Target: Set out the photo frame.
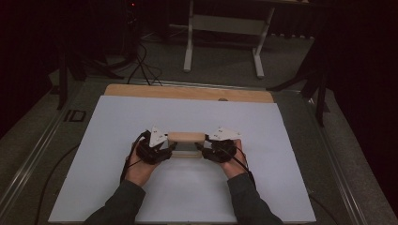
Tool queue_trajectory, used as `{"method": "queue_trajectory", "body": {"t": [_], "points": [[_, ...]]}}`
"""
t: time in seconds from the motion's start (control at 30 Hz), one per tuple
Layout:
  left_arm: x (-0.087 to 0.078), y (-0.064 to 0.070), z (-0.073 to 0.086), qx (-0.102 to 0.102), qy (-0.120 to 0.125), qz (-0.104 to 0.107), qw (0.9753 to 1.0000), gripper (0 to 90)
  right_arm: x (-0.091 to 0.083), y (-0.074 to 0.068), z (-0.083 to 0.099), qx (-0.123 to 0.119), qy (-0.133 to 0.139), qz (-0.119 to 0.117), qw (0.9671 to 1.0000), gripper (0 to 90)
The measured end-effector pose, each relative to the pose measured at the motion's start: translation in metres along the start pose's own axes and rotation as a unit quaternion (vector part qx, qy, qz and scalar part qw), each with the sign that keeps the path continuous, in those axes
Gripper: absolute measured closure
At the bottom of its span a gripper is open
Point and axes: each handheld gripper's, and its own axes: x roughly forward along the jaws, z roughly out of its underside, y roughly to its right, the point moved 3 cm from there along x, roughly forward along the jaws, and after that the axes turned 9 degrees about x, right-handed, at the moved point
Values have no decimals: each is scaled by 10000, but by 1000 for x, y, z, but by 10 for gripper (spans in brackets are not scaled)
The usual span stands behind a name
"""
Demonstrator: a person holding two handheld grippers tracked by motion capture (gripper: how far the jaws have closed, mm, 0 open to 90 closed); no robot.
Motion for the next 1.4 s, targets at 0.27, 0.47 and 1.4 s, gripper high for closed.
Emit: {"method": "queue_trajectory", "body": {"t": [0.27, 0.47, 1.4], "points": [[0, -3, 1, -60, -4, -13, 10000, 537, 4, 0, -2, 28, 22, -26, 10000, 528], [0, -6, 2, -114, 12, 5, 9999, 535, 6, 0, -3, 47, 42, -34, 10000, 527], [9, -12, 2, -316, 130, -20, 9994, 514, 12, 8, -6, 291, 79, -120, 9995, 531]]}}
